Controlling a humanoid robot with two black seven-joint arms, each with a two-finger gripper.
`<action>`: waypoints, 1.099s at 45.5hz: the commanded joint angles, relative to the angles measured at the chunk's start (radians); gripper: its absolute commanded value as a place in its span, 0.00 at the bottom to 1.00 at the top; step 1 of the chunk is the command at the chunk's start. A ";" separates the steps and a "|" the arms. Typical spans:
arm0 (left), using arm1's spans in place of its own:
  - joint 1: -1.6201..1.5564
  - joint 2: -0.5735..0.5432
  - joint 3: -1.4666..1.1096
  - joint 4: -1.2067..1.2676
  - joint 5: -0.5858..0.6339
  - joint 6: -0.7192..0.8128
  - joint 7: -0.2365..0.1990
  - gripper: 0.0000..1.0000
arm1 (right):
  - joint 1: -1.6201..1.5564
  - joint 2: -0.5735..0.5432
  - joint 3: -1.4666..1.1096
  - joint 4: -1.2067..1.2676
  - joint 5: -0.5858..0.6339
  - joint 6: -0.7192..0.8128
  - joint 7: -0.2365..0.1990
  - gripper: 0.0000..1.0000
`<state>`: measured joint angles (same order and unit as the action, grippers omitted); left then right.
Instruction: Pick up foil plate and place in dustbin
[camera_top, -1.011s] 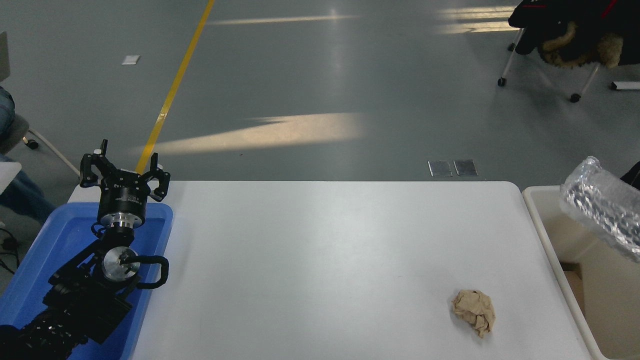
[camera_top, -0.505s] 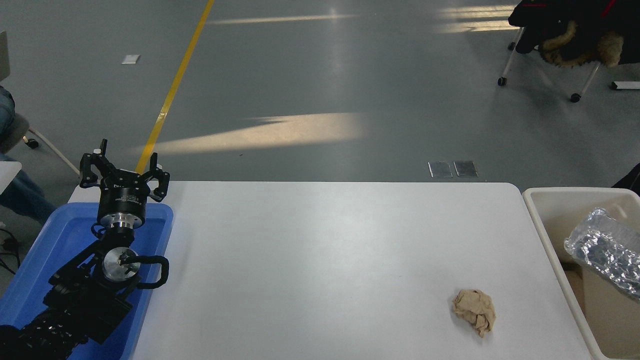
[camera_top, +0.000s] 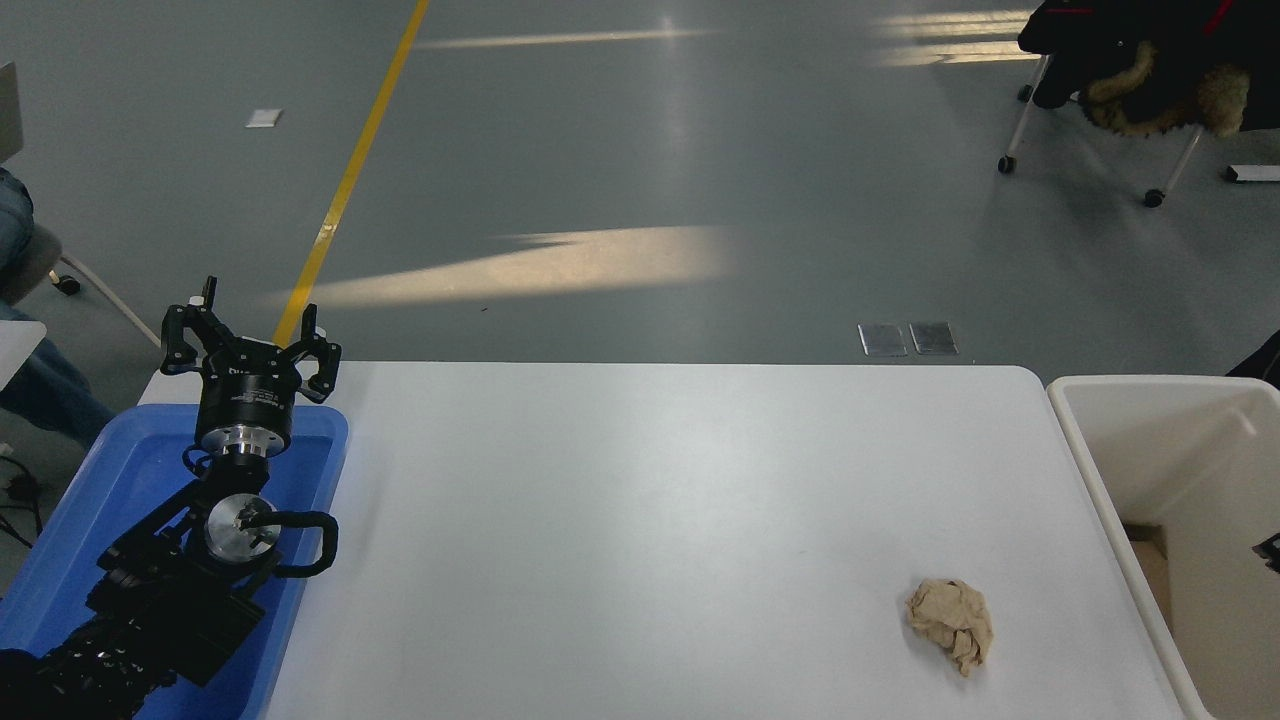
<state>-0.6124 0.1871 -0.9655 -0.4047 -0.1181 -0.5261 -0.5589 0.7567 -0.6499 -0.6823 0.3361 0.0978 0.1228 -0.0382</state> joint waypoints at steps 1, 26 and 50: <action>-0.001 0.000 0.001 0.000 0.001 0.000 0.001 0.99 | 0.435 -0.221 -0.184 0.526 -0.121 -0.011 0.009 1.00; 0.002 0.002 -0.001 0.001 -0.002 0.000 0.001 0.99 | 1.521 0.081 -0.800 1.388 -0.144 0.034 0.023 1.00; 0.002 0.000 -0.001 0.001 -0.003 0.000 -0.001 0.99 | 1.925 0.240 -0.680 1.409 -0.012 0.621 0.024 1.00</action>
<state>-0.6107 0.1874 -0.9663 -0.4036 -0.1201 -0.5259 -0.5601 2.5528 -0.4902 -1.3961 1.7168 0.0221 0.5481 -0.0146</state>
